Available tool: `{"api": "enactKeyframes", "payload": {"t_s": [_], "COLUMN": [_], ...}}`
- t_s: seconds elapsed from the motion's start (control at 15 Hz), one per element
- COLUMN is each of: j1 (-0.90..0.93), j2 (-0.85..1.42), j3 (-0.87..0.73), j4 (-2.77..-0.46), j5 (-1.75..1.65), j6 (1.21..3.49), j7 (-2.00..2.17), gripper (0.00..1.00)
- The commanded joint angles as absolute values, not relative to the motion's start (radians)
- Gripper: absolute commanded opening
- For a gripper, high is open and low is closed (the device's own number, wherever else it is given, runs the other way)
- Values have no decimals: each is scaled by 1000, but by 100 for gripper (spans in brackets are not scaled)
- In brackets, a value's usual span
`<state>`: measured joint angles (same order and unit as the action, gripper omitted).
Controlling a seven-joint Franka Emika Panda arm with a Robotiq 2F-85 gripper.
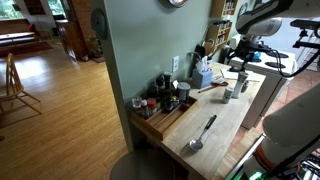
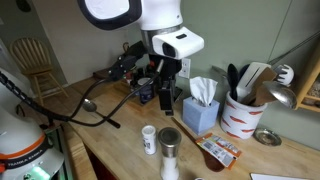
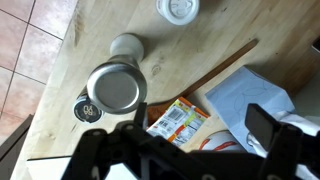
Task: Put the spice bottle onto the tray
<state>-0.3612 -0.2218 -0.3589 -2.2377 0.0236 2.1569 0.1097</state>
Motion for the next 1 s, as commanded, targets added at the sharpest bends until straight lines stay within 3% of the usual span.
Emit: {"api": "enactKeyframes", "payload": {"t_s": [0.0,0.93], "j1": [-367,-429], "j2": [-214,-125], "j3": [-353,-399], "j4": [-2232,-2221], "j5": [13,-52], "j6": [2151,2137], "j7": [128,184], "gripper": [100,100]}}
